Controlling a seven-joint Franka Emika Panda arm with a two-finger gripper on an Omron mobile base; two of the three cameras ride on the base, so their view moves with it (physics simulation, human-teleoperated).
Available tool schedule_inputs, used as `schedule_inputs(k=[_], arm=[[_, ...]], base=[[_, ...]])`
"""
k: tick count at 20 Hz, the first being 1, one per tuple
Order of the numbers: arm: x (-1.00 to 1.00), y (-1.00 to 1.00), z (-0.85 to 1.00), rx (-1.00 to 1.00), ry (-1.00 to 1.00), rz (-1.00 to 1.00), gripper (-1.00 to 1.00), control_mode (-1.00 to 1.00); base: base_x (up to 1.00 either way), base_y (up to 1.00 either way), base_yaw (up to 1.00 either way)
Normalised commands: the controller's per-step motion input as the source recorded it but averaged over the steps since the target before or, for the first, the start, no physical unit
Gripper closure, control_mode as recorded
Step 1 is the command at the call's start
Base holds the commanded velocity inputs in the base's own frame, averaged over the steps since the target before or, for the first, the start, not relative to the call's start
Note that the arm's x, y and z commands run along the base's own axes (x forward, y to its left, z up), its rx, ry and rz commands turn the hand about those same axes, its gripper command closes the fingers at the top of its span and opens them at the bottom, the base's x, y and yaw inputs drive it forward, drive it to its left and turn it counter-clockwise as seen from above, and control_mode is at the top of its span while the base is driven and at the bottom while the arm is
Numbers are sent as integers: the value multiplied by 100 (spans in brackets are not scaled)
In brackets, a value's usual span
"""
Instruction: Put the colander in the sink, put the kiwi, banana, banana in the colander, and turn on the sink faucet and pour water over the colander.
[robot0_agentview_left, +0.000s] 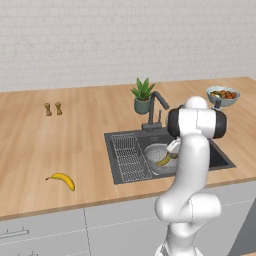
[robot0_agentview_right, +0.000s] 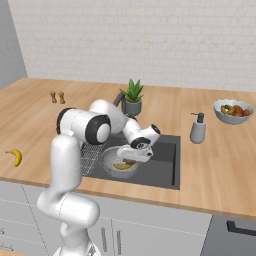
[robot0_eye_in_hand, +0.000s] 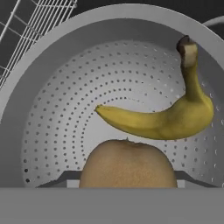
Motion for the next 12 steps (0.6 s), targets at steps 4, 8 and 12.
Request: schedule_inputs(k=[4,8,12], arm=[[4,9,-11,0,0,0,100,-100],[-2,19,0,0,0,0,-100,-100],[-13,8,1,0,0,0,-100,-100]], base=[[0,0,0],[0,0,0],[0,0,0]])
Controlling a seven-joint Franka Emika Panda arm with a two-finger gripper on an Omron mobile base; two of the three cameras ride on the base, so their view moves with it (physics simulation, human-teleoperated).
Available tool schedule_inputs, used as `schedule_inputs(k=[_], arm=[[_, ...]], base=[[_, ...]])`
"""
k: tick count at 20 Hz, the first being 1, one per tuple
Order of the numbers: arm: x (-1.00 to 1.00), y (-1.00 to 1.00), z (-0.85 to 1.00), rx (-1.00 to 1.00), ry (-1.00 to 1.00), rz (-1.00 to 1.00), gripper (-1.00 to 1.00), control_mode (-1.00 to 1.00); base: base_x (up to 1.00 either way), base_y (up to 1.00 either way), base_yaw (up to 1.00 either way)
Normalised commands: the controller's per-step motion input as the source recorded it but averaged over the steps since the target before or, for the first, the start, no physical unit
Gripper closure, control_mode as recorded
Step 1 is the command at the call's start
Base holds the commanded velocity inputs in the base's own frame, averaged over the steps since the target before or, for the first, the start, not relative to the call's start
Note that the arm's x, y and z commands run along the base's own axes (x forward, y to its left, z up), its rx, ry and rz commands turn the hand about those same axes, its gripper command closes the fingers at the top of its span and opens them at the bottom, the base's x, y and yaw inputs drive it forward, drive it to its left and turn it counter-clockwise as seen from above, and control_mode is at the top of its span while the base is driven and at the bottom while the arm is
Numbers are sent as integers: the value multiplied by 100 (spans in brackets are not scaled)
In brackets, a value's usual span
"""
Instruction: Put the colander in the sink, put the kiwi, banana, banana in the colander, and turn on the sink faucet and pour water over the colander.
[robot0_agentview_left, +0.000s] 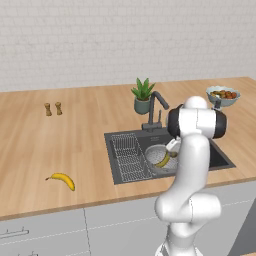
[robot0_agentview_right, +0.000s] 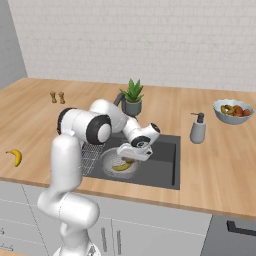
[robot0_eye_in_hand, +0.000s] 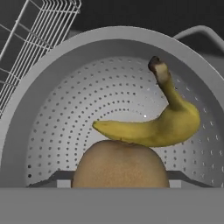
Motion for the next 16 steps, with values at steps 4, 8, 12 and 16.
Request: schedule_inputs(k=[4,8,12,16], arm=[[-24,0,7,0,0,0,-100,-100],[-36,-3,14,0,0,0,-100,-100],[-28,-20,57,0,-1,-1,-100,-100],[-38,-23,73,0,0,-14,-100,-100]], base=[[0,0,0],[0,0,0],[0,0,0],[0,0,0]])
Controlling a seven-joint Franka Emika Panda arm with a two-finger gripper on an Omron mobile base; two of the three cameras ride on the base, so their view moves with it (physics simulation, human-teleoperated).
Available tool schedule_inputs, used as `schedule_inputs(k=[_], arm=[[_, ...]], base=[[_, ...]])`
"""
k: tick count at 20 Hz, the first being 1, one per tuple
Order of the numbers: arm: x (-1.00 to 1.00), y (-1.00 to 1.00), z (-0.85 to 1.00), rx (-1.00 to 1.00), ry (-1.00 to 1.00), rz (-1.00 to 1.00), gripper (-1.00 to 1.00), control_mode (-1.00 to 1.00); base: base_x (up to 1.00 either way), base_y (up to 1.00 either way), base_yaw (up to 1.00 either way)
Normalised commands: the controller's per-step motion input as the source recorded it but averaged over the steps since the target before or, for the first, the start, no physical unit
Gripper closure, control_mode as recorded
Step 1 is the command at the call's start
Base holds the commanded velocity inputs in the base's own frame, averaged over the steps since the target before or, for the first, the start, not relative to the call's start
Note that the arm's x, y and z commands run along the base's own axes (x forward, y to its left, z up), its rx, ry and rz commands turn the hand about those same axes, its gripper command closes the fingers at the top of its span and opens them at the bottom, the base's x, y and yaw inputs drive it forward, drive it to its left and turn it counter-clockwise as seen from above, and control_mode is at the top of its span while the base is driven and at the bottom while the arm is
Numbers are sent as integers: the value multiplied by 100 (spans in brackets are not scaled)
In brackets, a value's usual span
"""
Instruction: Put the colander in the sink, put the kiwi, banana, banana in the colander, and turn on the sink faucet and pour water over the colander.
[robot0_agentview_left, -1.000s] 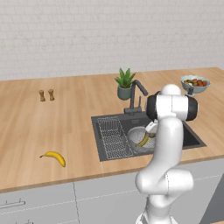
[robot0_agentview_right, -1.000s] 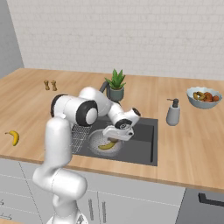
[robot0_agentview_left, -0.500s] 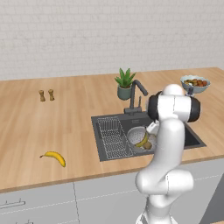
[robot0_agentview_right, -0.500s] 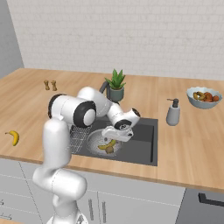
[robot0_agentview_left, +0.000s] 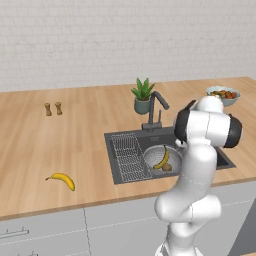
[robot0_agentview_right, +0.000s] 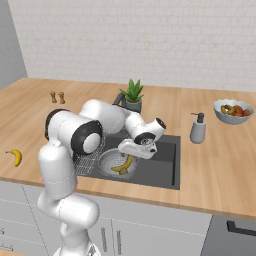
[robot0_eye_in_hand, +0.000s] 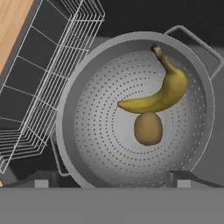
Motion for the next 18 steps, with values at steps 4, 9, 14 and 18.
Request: schedule_inputs(k=[4,9,14,18], arm=[[-75,-6,64,-2,0,-15,-100,-100],[-76,11,51,-8,-2,-13,-100,-100],[-66,48,52,-9,0,-1,-100,-100],[-64,75,39,-16,-2,0,-100,-100]], base=[[0,0,0],[0,0,0],[0,0,0],[0,0,0]])
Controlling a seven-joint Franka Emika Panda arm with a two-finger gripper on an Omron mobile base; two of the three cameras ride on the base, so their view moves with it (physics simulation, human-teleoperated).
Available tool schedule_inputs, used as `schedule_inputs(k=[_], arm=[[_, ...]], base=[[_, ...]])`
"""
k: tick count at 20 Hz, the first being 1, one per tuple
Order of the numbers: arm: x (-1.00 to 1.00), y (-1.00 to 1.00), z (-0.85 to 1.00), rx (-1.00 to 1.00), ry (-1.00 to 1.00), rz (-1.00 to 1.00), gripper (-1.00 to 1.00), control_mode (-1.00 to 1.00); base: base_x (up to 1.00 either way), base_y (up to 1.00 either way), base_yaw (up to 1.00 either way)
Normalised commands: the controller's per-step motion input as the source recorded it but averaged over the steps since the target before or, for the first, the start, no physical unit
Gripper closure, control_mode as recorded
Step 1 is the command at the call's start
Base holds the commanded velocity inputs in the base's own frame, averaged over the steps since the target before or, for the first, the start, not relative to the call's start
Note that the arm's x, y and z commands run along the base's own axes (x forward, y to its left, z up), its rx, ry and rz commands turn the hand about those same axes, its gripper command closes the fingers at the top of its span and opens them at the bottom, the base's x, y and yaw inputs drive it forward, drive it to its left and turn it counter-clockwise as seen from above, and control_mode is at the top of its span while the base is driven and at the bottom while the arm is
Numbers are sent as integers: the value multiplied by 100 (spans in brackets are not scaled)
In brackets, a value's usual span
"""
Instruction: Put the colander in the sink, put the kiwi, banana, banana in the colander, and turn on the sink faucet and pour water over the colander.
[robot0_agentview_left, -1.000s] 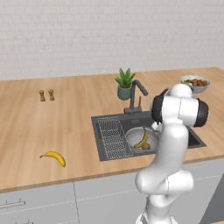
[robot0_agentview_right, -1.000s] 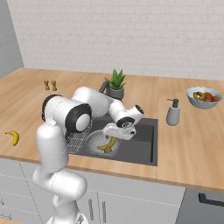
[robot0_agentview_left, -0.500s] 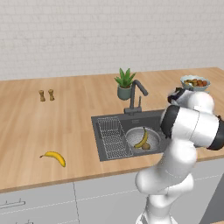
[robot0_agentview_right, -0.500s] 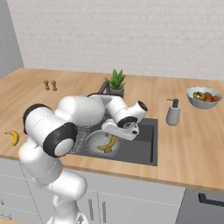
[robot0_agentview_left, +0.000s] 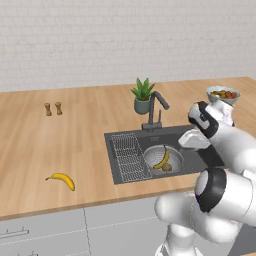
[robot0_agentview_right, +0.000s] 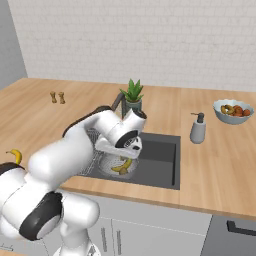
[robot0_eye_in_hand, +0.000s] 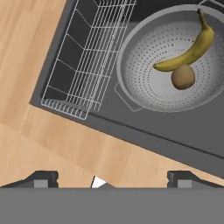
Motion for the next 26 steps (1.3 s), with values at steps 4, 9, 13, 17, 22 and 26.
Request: schedule_inputs(k=[4,9,13,17,22,26], arm=[[-53,92,28,-16,-3,-3,-100,-100],[-44,99,23,-18,0,0,-100,-100],[-24,100,33,-13,0,0,-100,-100],[0,100,36,-9,0,0,-100,-100],[0,100,28,-3,2,4,-100,-100],[0,100,16,0,1,8,-100,-100]], base=[[0,0,0],[0,0,0],[0,0,0],[0,0,0],[0,0,0],[0,0,0]])
